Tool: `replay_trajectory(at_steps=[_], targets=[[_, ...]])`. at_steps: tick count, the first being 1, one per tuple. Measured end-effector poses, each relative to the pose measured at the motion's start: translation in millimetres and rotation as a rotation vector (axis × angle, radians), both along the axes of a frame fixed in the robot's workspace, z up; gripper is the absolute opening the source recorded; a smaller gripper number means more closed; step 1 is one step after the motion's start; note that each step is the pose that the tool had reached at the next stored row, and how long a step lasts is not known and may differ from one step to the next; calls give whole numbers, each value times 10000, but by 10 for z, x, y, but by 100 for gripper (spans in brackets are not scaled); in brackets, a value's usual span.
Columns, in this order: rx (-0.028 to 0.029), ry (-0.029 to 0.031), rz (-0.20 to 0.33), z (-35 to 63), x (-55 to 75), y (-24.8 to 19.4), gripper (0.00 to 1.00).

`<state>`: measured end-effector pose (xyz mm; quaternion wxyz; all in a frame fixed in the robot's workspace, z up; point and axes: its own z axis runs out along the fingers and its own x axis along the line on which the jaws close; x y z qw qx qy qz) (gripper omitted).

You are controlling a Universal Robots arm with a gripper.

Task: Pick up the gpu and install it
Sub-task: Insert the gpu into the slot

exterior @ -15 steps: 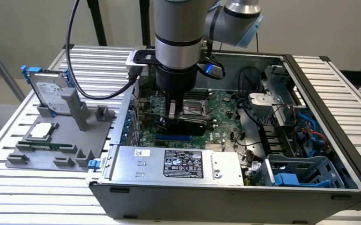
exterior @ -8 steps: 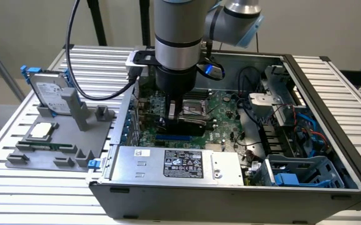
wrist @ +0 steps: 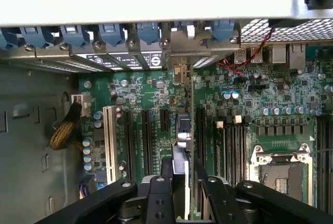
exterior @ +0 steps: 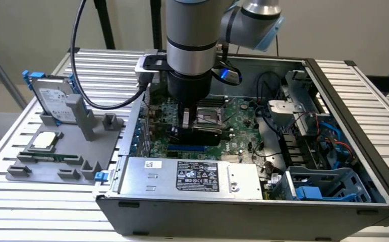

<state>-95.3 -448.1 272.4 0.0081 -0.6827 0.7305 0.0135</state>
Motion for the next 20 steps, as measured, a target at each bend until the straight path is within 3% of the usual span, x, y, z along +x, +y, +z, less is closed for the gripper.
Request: replay_trajectory(at_steps=[20], targets=[[0,0,-73,-28,-16,4,0]])
